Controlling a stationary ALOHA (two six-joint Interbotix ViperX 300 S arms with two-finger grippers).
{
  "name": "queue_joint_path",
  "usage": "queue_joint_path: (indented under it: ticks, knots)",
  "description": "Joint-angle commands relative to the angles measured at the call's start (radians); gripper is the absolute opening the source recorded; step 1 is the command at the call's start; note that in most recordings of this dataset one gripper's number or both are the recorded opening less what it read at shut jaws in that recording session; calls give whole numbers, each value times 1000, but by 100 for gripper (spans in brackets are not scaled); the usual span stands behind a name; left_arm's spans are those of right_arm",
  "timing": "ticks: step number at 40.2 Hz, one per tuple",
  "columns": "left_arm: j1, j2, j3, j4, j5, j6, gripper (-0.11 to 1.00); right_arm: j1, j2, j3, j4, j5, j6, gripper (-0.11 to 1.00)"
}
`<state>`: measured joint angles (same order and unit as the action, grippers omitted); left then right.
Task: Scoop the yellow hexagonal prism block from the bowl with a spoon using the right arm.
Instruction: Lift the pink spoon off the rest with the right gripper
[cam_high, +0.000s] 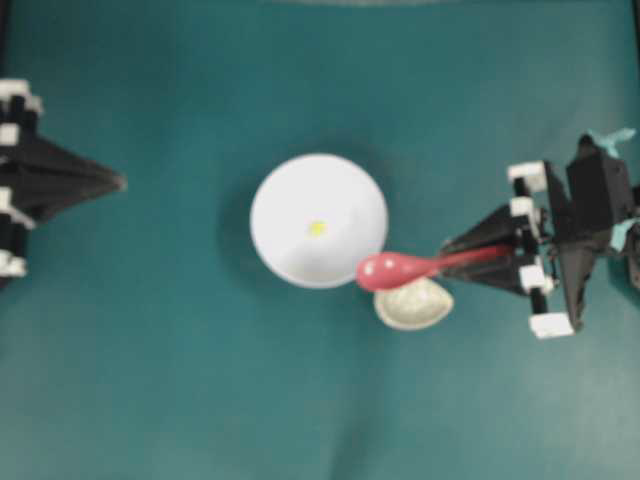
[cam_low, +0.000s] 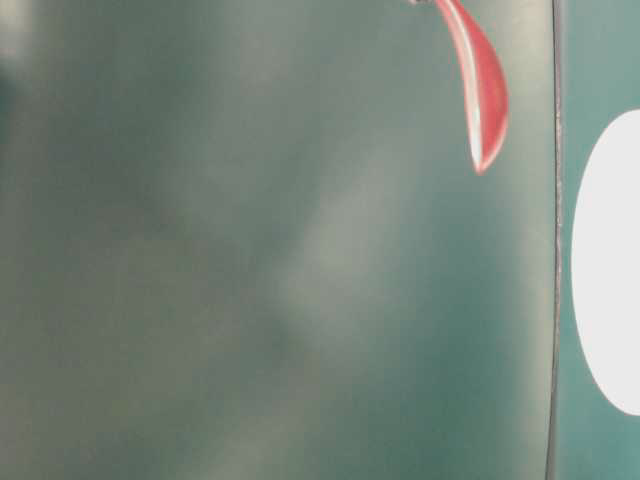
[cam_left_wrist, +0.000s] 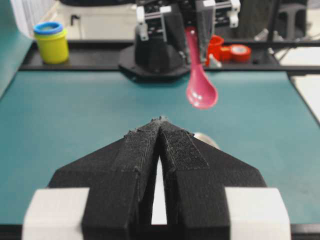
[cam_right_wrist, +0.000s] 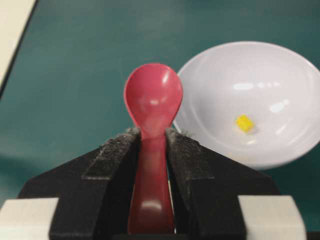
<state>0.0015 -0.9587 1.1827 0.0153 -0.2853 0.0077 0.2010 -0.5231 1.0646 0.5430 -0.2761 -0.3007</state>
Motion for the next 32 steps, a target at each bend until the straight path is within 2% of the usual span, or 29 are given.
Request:
queue_joint_path:
  ticks: [1, 24, 32]
  knots:
    - [2, 6, -23, 3, -11, 0, 0, -3, -3, -23, -2, -3, -2, 24]
    - [2, 6, -23, 3, -14, 0, 0, -3, -3, -25, -2, 3, -2, 24]
    - [0, 6, -23, 3, -25, 0, 0, -51, -5, -38, -2, 31, -3, 24]
